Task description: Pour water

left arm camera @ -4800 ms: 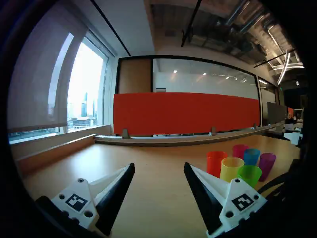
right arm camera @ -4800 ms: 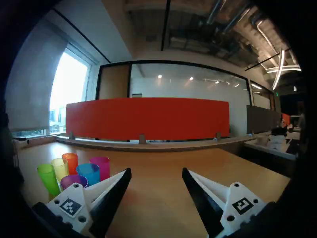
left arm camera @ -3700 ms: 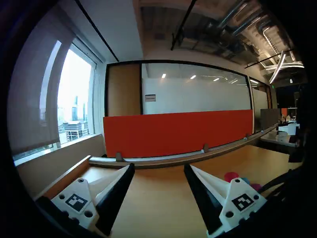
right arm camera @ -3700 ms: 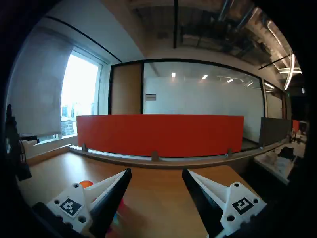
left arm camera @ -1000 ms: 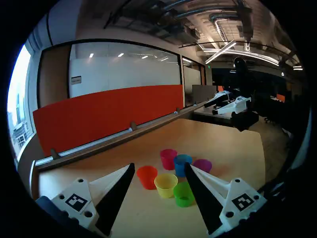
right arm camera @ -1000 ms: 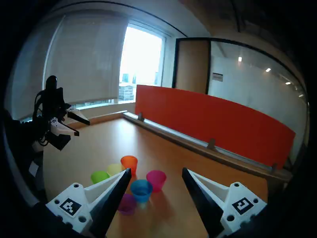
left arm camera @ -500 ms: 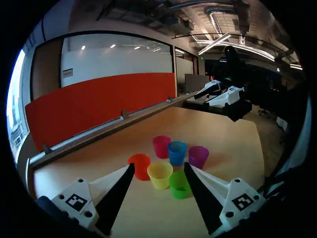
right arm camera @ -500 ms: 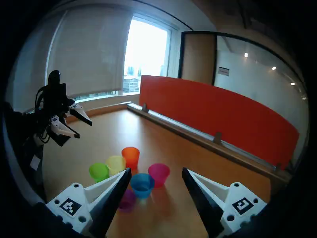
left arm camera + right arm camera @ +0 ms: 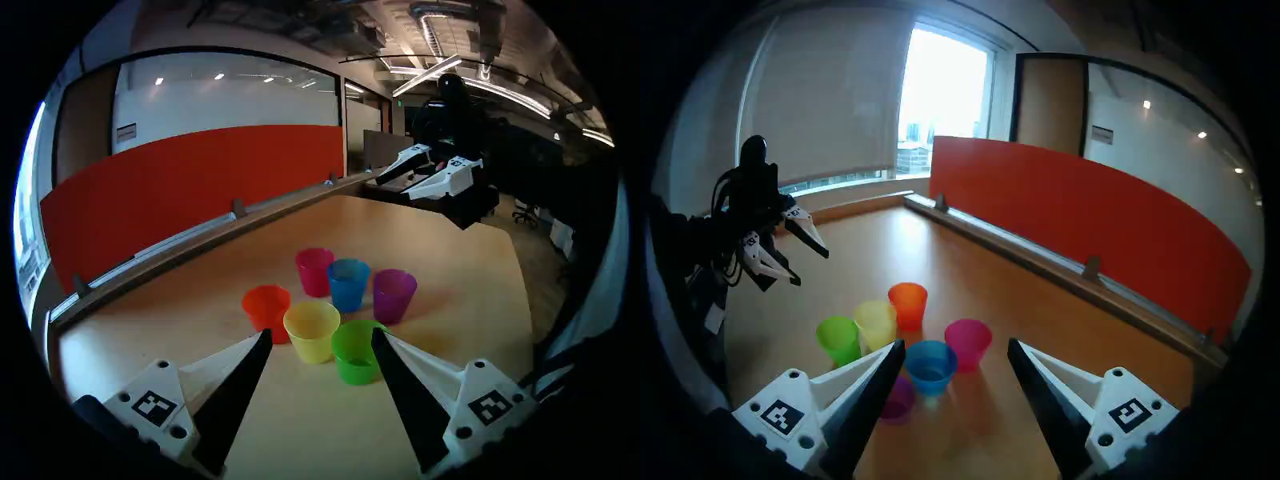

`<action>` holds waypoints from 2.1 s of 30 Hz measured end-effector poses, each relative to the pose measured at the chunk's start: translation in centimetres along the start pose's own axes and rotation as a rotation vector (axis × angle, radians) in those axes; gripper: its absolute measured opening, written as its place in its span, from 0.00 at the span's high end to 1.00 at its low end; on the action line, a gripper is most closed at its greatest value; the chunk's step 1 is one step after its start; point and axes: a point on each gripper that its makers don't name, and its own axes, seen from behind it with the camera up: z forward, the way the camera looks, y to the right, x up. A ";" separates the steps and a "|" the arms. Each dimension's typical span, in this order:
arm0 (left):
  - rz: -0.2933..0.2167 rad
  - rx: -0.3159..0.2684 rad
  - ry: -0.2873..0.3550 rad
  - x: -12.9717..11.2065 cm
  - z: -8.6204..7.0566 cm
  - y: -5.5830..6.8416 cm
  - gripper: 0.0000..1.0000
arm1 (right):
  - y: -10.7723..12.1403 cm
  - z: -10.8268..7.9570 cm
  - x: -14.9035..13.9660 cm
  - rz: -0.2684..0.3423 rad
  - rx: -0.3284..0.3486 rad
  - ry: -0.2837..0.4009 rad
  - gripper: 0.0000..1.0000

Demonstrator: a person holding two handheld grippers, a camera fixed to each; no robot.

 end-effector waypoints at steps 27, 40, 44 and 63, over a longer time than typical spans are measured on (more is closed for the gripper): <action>0.041 -0.121 -0.160 -6.3 4.0 3.2 0.08 | 0.1 3.5 -2.5 0.000 0.031 -0.055 0.00; 0.032 -0.164 -0.205 -8.0 5.9 4.3 0.08 | 0.4 4.6 -3.1 0.001 0.039 -0.066 0.00; 0.029 -0.175 -0.218 -8.4 6.5 4.6 0.08 | 0.5 4.8 -3.3 0.001 0.040 -0.071 0.00; 0.033 -0.198 -0.230 -8.8 9.4 5.4 0.08 | 0.8 6.1 -4.4 0.000 0.054 -0.089 0.00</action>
